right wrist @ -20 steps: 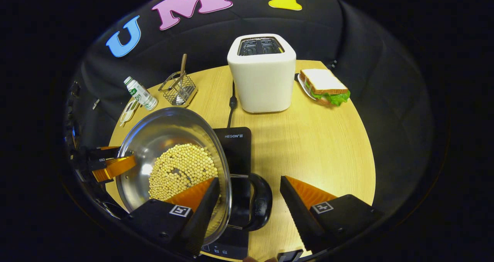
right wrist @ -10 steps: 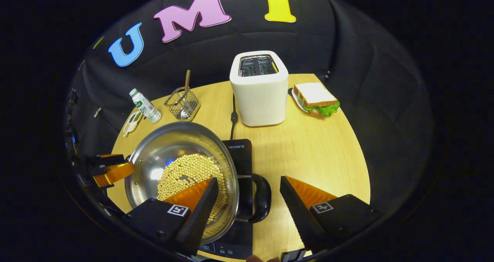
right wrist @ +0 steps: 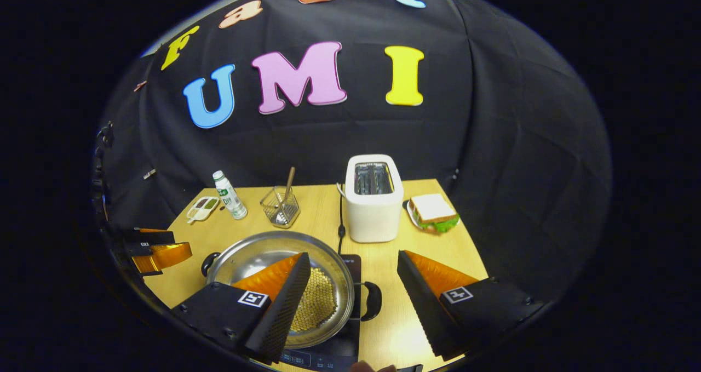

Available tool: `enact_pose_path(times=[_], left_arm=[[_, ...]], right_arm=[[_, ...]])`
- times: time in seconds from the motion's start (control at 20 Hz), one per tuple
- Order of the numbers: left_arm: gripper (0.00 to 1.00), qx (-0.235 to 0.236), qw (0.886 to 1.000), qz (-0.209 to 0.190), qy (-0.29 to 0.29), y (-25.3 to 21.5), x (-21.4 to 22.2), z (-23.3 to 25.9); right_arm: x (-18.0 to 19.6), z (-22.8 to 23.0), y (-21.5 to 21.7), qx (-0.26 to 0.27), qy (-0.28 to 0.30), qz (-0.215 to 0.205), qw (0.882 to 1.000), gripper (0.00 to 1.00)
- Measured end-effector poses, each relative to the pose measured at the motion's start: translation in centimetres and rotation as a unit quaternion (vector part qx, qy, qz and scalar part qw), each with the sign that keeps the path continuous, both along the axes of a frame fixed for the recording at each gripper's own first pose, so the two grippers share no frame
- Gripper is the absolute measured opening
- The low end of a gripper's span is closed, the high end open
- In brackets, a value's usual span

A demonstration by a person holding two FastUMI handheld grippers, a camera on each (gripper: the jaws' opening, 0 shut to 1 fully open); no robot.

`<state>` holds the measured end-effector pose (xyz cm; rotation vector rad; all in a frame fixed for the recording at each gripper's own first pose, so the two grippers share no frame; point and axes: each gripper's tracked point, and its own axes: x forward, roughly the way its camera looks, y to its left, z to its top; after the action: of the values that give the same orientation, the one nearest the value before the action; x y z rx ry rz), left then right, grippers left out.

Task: First push the handle of the pot to place it horizontally, then grasp the pot with both hands and set it on the induction cooktop.

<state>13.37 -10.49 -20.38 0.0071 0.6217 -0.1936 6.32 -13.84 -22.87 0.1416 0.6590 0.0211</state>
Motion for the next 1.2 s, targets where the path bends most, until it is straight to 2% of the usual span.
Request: enact_pose_path(times=[0.4, 0.6, 0.75, 0.95, 1.0, 1.2], left_arm=[[0.93, -0.003, 0.992, 0.022, -0.127, 0.7, -2.4, 9.9], [0.93, -0.029, 0.984, 0.040, -0.172, 1.3, -4.6, 13.7], [0.93, -0.026, 0.977, 0.053, -0.206, 3.0, -5.7, 15.9], [0.93, -0.029, 0.968, 0.071, -0.240, 4.6, -7.3, 18.5], [0.93, -0.028, 0.966, 0.073, -0.245, 4.9, -7.7, 19.0], [0.93, -0.009, 0.959, 0.077, -0.273, 6.0, -9.2, 21.0]], right_arm=[[-0.8, 10.4, -0.6, -0.019, -0.133, -0.028, 0.990, 0.98], [-2.4, 14.8, -0.8, -0.038, -0.196, -0.040, 0.979, 0.98], [-3.3, 17.5, -0.3, -0.054, -0.237, -0.043, 0.969, 0.98], [-4.5, 20.4, 0.9, -0.070, -0.278, -0.043, 0.957, 0.98], [-4.8, 20.9, 1.2, -0.072, -0.284, -0.044, 0.955, 1.00], [-6.0, 22.1, 2.2, -0.075, -0.298, -0.052, 0.950, 0.98]])
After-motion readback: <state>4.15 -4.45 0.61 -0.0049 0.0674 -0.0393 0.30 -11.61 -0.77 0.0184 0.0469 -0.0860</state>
